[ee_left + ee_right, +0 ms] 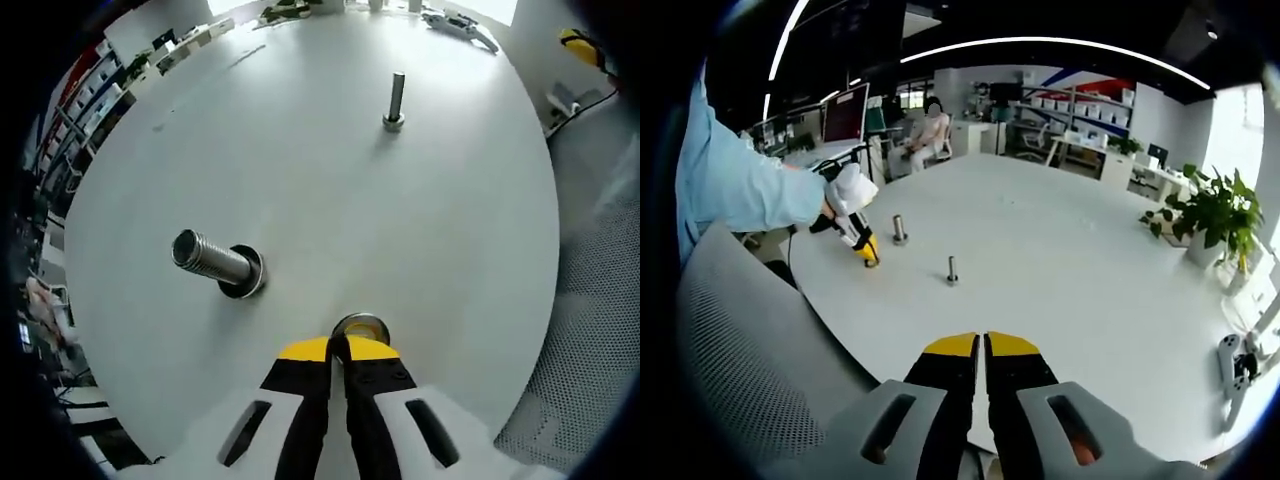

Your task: Place the washer onto the threaded stud by aligning its center hole with the stud, sliding it down to the base, and recovering from edge contact or off-axis alignment until the washer reaches the visible bottom stop.

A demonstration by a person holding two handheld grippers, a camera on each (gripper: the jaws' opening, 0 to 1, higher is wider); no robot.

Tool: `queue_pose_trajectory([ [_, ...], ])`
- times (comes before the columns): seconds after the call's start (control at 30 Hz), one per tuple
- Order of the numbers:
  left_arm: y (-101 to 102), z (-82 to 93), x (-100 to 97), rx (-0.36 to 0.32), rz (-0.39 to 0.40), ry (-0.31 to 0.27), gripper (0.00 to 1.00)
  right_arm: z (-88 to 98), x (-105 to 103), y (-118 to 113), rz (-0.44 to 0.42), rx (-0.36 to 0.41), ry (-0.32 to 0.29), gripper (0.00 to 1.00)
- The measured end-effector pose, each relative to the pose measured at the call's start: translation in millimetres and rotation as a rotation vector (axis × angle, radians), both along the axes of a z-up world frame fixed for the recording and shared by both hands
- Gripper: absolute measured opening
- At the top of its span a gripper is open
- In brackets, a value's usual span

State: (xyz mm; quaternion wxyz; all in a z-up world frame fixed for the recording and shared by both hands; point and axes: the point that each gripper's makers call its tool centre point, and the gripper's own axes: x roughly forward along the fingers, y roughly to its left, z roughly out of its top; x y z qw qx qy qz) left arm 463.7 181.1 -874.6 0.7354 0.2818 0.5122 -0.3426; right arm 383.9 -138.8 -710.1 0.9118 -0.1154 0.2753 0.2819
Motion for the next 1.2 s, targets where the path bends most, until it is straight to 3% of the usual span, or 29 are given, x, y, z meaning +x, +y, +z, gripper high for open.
queue_pose_trajectory([
  [0.23, 7, 3.6, -3.1, 0.017, 0.019, 0.008, 0.01, -0.1, 1, 0, 0.002, 0.001, 0.000, 0.04],
  [0.47, 9, 20.9, 2.5, 0.000, 0.058, 0.001, 0.01, 0.2, 1, 0, 0.004, 0.000, -0.002, 0.04],
  [0.83, 5, 53.4, 23.9, -0.006, 0.101, -0.026, 0.01, 1.6, 2, 0, 0.004, -0.003, -0.012, 0.04],
  [1.2, 5, 75.3, 49.1, -0.033, 0.223, -0.023, 0.01, 2.2, 2, 0, 0.002, 0.001, -0.014, 0.04],
])
